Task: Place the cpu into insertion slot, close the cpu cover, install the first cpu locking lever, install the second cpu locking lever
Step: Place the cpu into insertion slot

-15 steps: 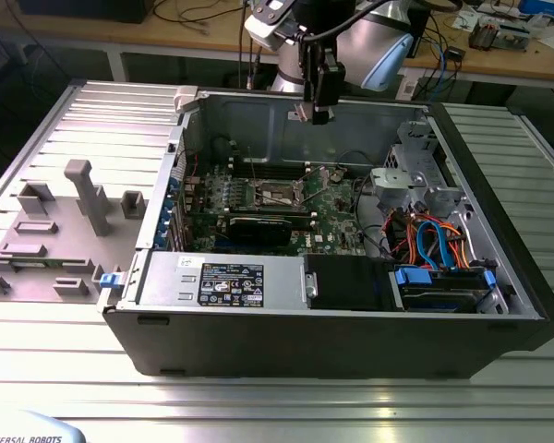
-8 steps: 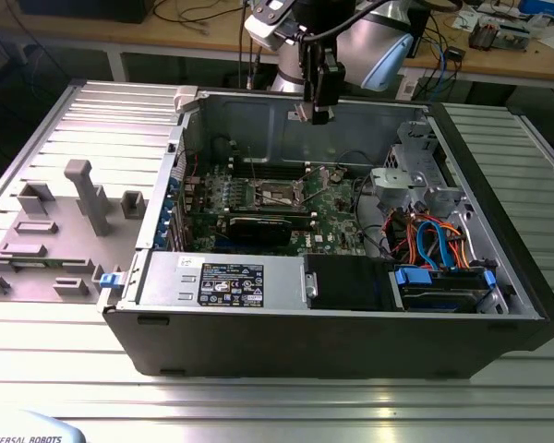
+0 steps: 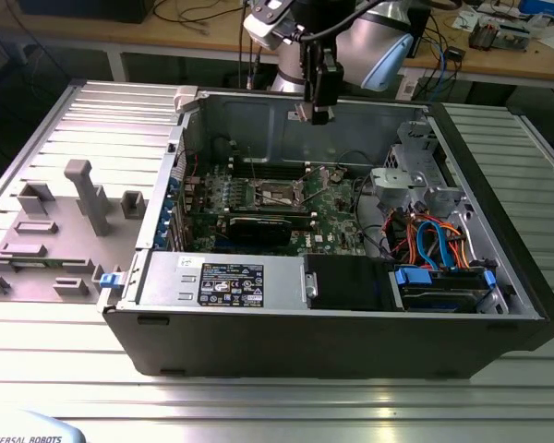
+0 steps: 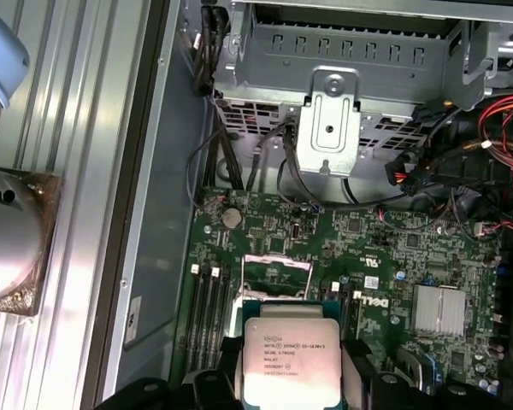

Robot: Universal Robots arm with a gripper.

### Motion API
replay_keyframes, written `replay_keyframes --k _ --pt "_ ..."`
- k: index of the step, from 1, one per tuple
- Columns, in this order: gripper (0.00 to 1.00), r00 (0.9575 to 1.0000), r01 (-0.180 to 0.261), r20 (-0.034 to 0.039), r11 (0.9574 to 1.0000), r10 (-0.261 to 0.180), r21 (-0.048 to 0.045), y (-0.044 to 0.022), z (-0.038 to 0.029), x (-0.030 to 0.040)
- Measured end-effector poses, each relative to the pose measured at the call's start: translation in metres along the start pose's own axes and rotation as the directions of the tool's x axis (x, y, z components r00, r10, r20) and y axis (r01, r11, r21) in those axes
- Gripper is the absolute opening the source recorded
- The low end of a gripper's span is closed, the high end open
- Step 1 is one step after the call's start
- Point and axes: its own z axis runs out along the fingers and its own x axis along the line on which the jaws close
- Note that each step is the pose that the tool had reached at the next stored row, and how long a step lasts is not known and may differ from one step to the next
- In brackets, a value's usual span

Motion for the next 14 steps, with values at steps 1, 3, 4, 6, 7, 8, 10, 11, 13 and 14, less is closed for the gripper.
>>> replay_keyframes --k 1,3,4,6,7,8,10,11,13,14 --pt "0.54 0.9999 -0.014 0.0012 0.9999 0.014 -0.0003 0.0 0.0 0.0" --pt "0.54 0.9991 -0.041 0.0038 0.9991 0.041 -0.0007 0.0 0.0001 0.0" --pt "0.54 0.9985 -0.054 0.0049 0.9985 0.054 -0.001 0.0 0.0001 0.0" --pt "0.54 0.9966 -0.083 0.0074 0.9966 0.083 -0.0016 0.0 0.0002 0.0" --pt "0.54 0.9953 -0.096 0.0087 0.9953 0.096 -0.0019 0.0 0.0002 0.0" --pt "0.54 0.9936 -0.113 0.01 0.9936 0.113 -0.0022 0.0 0.0003 0.0" --pt "0.54 0.9917 -0.128 0.0114 0.9917 0.128 -0.0027 0.0 0.0002 0.0" --pt "0.54 0.9916 -0.129 0.0116 0.9916 0.129 -0.0027 0.0 0.0002 0.0" --pt "0.54 0.9915 -0.129 0.0116 0.9916 0.129 -0.0027 0.0 0.0003 0.0" --pt "0.54 0.9915 -0.129 0.0116 0.9916 0.129 -0.0027 0.0 0.0003 0.0"
